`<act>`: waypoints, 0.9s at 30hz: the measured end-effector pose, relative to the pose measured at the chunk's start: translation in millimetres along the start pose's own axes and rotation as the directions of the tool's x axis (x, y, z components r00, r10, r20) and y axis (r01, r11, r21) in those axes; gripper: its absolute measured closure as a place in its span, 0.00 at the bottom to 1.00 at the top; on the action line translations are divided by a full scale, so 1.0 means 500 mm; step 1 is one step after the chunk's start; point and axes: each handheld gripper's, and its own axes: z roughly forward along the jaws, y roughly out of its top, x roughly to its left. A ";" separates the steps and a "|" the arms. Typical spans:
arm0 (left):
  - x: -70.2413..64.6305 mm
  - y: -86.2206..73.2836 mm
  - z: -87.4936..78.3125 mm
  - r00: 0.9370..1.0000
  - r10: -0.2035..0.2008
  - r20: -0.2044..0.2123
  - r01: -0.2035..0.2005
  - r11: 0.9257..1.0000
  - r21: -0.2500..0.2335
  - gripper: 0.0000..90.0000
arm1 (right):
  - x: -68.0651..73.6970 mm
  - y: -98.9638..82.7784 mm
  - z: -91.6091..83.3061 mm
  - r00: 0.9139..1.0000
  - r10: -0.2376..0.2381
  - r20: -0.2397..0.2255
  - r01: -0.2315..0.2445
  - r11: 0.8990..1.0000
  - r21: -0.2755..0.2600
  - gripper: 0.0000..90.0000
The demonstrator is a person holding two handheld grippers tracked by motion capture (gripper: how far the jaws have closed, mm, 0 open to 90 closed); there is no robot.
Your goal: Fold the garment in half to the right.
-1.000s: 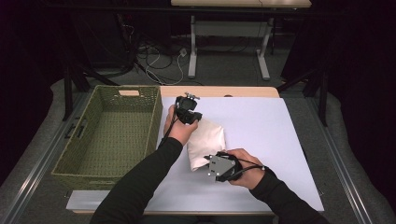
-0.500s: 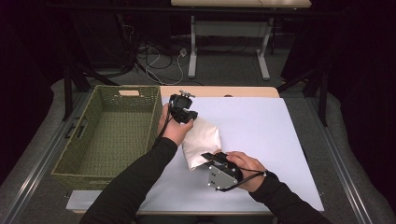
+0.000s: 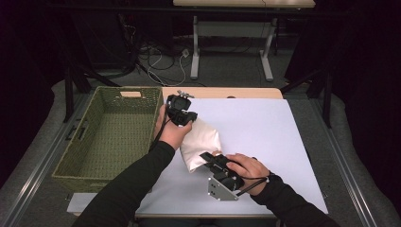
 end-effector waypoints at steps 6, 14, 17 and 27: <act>0.013 -0.003 -0.021 1.000 -0.006 -0.012 0.006 1.000 0.000 0.96 | -0.006 0.009 0.006 1.000 0.004 0.007 -0.004 1.000 -0.009 0.87; 0.031 -0.013 -0.040 0.999 -0.029 -0.032 0.029 1.000 -0.002 0.96 | -0.016 0.030 0.018 1.000 -0.029 0.001 0.029 0.999 -0.039 0.87; 0.037 -0.015 -0.049 0.999 -0.030 -0.038 0.030 1.000 -0.006 0.96 | -0.017 0.037 0.023 1.000 -0.016 -0.003 0.016 0.999 -0.047 0.87; 0.069 -0.024 -0.083 0.997 -0.057 -0.061 0.056 0.998 -0.017 0.96 | -0.023 0.062 0.051 1.000 -0.010 -0.028 0.008 0.997 -0.074 0.87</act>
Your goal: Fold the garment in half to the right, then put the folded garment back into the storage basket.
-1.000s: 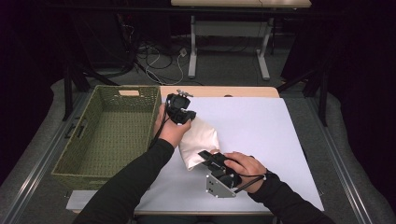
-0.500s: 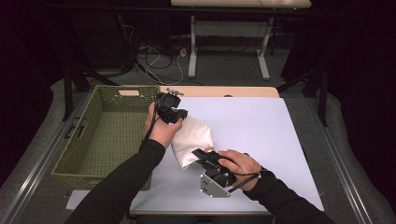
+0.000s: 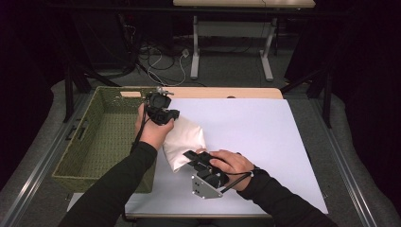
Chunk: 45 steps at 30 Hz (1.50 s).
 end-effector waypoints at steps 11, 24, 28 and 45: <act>0.035 0.010 -0.029 1.000 -0.006 0.003 0.006 1.000 -0.010 0.96 | -0.010 0.025 0.033 1.000 0.002 -0.002 -0.002 1.000 -0.016 0.87; 0.067 0.027 -0.045 1.000 -0.018 0.021 0.018 1.000 -0.006 0.96 | -0.029 0.047 0.054 1.000 0.020 0.017 -0.020 1.000 -0.010 0.87; 0.075 0.034 -0.047 1.000 -0.017 0.013 0.017 1.000 -0.004 0.96 | -0.031 0.047 0.057 0.999 0.033 0.020 -0.033 0.999 0.005 0.87; 0.102 0.051 -0.051 1.000 -0.024 0.007 0.024 1.000 0.001 0.96 | -0.046 0.057 0.078 0.999 0.032 0.026 -0.032 0.999 -0.008 0.87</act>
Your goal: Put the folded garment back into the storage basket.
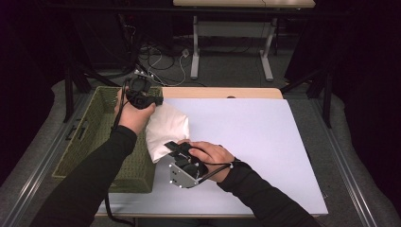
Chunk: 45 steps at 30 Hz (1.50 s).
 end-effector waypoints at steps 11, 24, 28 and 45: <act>0.034 0.006 -0.014 1.000 -0.012 -0.001 0.012 1.000 -0.013 0.96 | -0.009 0.014 0.025 1.000 0.009 -0.010 -0.009 1.000 0.001 0.87; 0.101 -0.002 -0.049 0.999 -0.049 -0.023 0.048 0.999 -0.024 0.96 | -0.024 0.059 0.085 1.000 -0.008 -0.019 0.007 1.000 -0.023 0.87; 0.119 -0.003 -0.062 0.998 -0.053 -0.029 0.052 0.998 -0.037 0.96 | -0.026 0.071 0.102 1.000 -0.007 -0.019 0.006 1.000 -0.024 0.87; 0.181 -0.025 -0.077 0.997 -0.069 -0.019 0.068 0.997 -0.046 0.96 | -0.017 0.116 0.155 1.000 0.005 -0.016 -0.005 1.000 -0.011 0.87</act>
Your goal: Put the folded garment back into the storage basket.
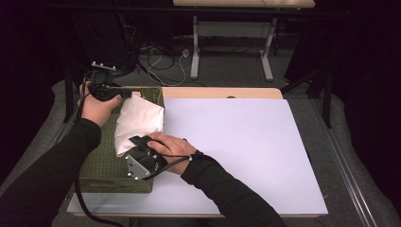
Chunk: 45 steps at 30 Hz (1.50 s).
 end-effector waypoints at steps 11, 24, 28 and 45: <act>0.031 -0.015 -0.015 0.999 -0.034 -0.034 0.034 0.999 -0.010 0.96 | 0.007 0.020 0.024 1.000 0.004 -0.009 -0.005 1.000 -0.024 0.87; 0.049 -0.017 -0.004 0.997 -0.049 -0.060 0.049 0.999 0.001 0.96 | 0.012 0.016 0.049 0.999 0.024 -0.039 -0.025 0.999 -0.028 0.87; 0.050 -0.022 0.010 0.997 -0.046 -0.061 0.047 0.999 0.015 0.96 | 0.019 0.009 0.059 0.998 0.036 -0.045 -0.037 0.999 -0.021 0.87; 0.061 -0.036 0.060 0.996 -0.057 -0.062 0.060 0.997 0.050 0.96 | 0.046 -0.015 0.093 0.994 0.064 -0.094 -0.062 0.998 0.018 0.87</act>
